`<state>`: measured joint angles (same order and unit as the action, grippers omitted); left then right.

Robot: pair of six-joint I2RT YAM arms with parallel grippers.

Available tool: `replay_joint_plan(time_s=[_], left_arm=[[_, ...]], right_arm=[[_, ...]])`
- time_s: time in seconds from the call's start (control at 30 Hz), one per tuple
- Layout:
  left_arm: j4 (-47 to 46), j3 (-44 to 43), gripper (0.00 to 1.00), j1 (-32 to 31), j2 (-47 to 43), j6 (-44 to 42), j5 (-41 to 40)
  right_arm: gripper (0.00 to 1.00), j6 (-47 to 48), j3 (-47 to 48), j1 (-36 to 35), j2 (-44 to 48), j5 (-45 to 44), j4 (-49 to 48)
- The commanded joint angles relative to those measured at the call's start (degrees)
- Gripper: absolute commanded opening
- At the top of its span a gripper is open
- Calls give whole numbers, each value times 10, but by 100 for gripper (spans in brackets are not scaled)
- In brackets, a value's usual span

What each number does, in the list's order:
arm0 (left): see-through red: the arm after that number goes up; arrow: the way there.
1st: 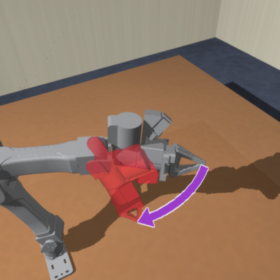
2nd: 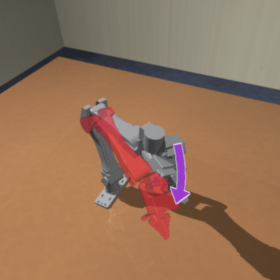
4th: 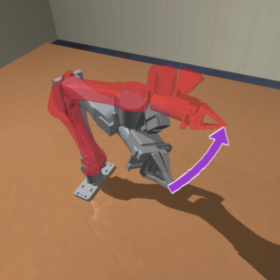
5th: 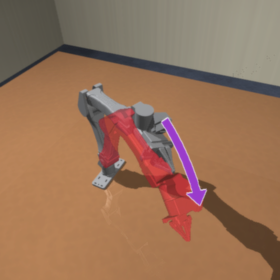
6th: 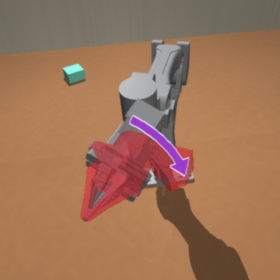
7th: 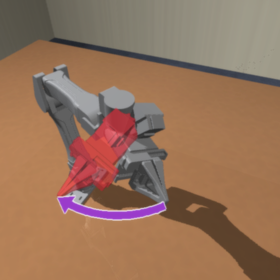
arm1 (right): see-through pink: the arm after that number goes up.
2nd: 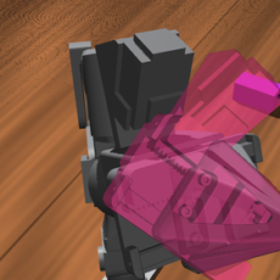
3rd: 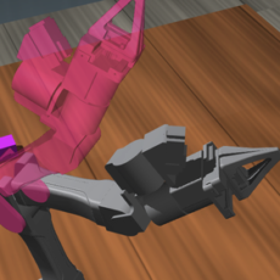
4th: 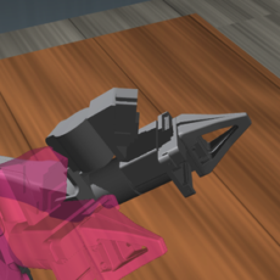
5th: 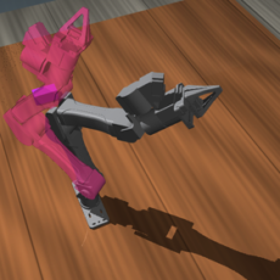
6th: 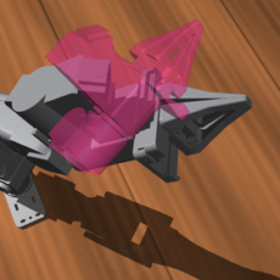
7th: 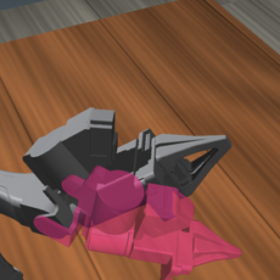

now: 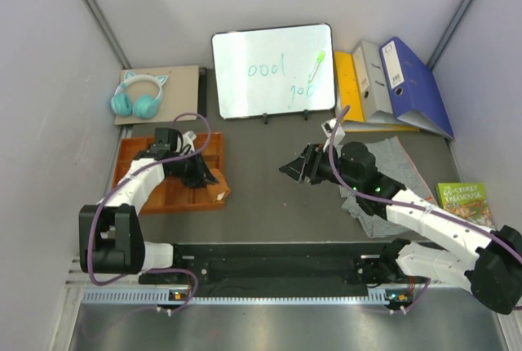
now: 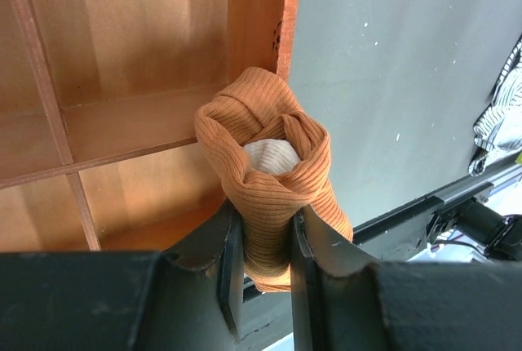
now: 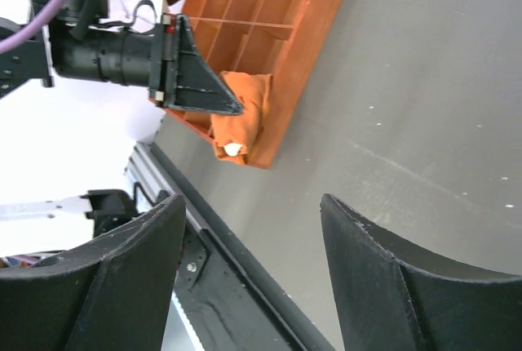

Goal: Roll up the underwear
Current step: Place the underwear in the storage box.

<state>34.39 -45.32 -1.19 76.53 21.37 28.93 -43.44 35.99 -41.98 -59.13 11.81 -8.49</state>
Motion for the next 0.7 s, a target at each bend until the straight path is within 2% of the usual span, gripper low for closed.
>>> replay_joint_plan(time_s=[0.0, 0.13, 0.67], left_arm=[[9, 2, 0, 5, 7, -1, -138], [46, -6, 0, 3, 9, 18, -180], [75, -5, 0, -28, 18, 68, -308]], right_arm=[[67, 31, 4, 11, 24, -5, 2], [67, 45, 2, 13, 31, -6, 9], [69, 56, -5, 43, 38, 30, -9]])
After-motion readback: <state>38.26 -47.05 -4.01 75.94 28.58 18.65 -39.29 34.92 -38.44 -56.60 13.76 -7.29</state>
